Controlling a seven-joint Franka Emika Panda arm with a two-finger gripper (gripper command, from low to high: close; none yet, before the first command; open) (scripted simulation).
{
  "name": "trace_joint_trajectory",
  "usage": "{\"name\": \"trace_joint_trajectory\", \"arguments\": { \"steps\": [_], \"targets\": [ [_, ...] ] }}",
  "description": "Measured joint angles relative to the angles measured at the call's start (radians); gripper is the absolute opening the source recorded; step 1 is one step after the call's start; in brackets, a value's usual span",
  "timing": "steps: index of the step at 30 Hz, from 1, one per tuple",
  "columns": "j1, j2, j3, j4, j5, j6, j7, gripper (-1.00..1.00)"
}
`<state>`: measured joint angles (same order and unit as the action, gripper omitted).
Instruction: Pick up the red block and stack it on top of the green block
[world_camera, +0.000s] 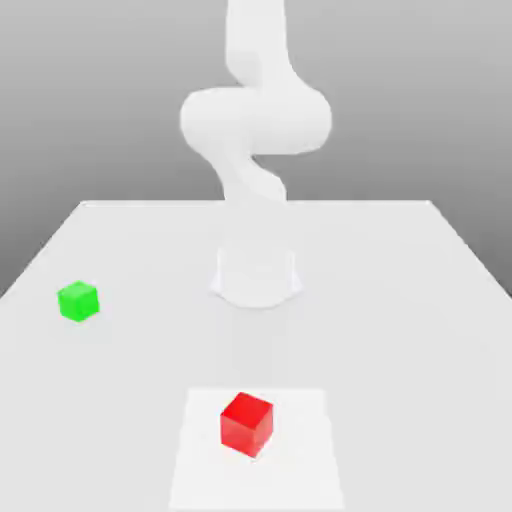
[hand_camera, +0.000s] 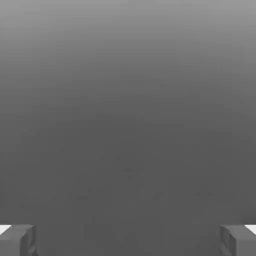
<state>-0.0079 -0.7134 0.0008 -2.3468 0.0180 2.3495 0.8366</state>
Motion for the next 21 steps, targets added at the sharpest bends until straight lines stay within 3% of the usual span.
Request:
{"name": "trace_joint_trajectory", "arguments": {
  "steps": [12, 21],
  "targets": [
    [-0.042, 0.447, 0.036, -0.235, 0.049, 0.253, 0.219, 0.00],
    [-0.062, 0.772, 0.038, -0.384, -0.023, 0.451, 0.435, 0.00]
  ]
}}
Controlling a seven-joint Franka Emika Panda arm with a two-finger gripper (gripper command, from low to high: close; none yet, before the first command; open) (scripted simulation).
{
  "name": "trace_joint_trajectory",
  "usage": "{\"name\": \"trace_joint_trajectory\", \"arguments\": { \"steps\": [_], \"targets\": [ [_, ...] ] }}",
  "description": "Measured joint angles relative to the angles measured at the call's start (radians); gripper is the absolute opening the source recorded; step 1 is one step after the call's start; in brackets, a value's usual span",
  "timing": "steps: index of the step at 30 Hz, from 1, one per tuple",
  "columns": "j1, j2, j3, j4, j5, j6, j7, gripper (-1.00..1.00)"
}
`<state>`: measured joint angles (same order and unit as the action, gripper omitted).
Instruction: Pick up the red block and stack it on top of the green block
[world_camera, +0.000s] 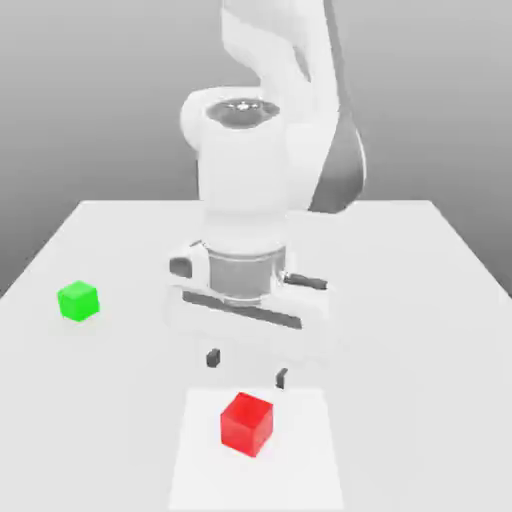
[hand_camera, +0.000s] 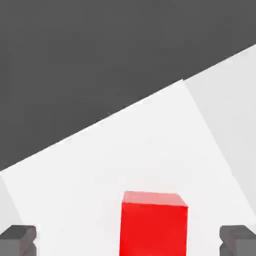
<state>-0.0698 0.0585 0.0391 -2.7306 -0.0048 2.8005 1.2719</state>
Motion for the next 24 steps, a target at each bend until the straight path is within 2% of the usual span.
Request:
{"name": "trace_joint_trajectory", "arguments": {
  "steps": [5, 6, 13, 19, 24],
  "targets": [
    [0.007, 0.181, -0.013, 0.019, -0.029, 0.151, 0.027, 0.00],
    [0.010, 0.202, -0.016, 0.021, -0.031, 0.169, 0.029, -1.00],
    [0.008, 0.199, -0.015, 0.021, -0.034, 0.168, 0.032, -1.00],
    [-0.002, 0.006, 0.000, -0.007, -0.006, 0.003, 0.012, -1.00],
    [-0.212, -0.097, -0.115, -0.044, -0.068, -0.055, 0.162, -1.00]
  ]
}}
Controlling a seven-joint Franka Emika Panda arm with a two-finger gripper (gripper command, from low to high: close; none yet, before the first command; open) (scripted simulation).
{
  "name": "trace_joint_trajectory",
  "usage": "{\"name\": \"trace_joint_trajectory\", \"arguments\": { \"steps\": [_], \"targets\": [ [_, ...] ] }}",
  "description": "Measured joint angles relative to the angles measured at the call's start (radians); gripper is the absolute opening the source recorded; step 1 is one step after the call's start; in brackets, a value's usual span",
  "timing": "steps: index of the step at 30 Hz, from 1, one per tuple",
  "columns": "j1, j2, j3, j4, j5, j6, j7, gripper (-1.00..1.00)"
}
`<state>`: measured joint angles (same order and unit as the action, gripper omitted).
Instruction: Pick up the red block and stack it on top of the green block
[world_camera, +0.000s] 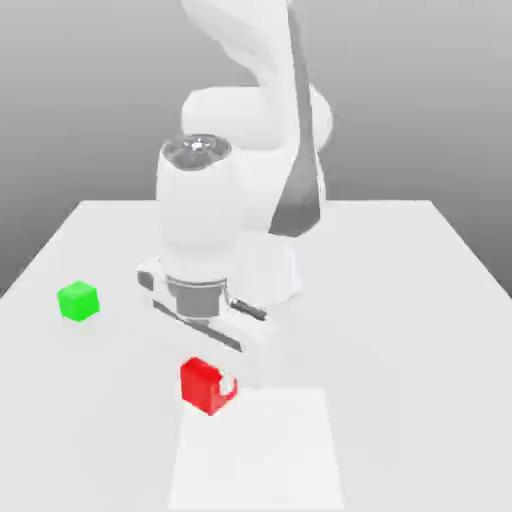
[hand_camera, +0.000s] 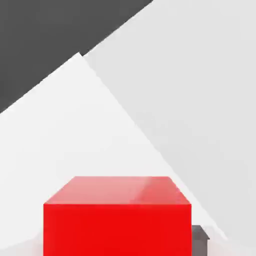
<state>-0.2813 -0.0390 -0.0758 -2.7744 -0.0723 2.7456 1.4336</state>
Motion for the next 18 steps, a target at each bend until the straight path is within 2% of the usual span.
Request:
{"name": "trace_joint_trajectory", "arguments": {
  "steps": [15, 18],
  "targets": [
    [-0.618, -0.212, -0.330, -0.127, -0.162, -0.078, 0.493, -1.00],
    [-0.655, -0.192, -0.369, -0.134, -0.140, -0.053, 0.512, -1.00]
  ]
}}
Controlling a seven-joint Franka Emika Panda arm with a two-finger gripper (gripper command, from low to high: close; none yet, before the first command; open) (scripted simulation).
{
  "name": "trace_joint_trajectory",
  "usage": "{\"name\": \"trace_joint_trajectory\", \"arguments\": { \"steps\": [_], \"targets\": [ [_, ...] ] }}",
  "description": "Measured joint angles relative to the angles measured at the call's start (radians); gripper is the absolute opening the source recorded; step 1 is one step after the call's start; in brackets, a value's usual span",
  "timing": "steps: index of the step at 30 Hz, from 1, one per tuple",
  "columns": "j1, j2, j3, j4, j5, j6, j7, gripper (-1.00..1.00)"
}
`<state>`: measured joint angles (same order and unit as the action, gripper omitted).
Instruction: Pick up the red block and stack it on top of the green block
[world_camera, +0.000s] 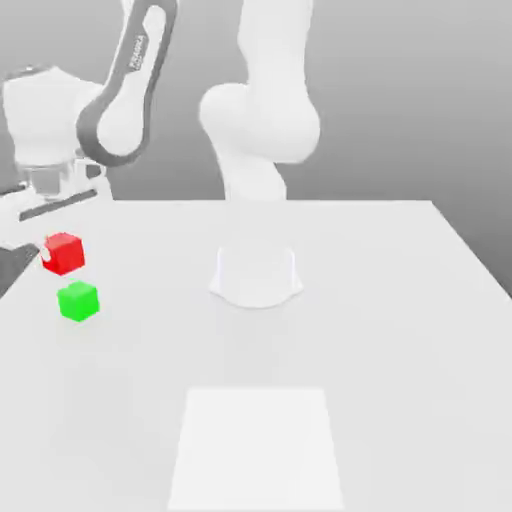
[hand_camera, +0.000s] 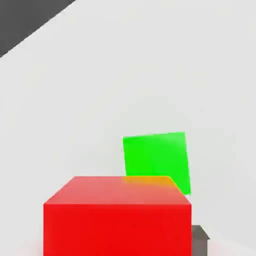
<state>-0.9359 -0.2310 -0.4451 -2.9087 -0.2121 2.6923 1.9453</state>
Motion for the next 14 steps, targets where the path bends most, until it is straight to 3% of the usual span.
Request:
{"name": "trace_joint_trajectory", "arguments": {
  "steps": [6, 11, 12, 14],
  "targets": [
    [0.054, 0.117, -0.037, 0.005, 0.106, 0.110, -0.068, -1.00],
    [0.089, 0.241, -0.030, 0.003, 0.263, 0.224, -0.177, -1.00],
    [0.092, 0.260, -0.024, 0.003, 0.293, 0.241, -0.197, 1.00],
    [0.093, 0.260, -0.024, 0.003, 0.293, 0.241, -0.197, 1.00]
  ]
}}
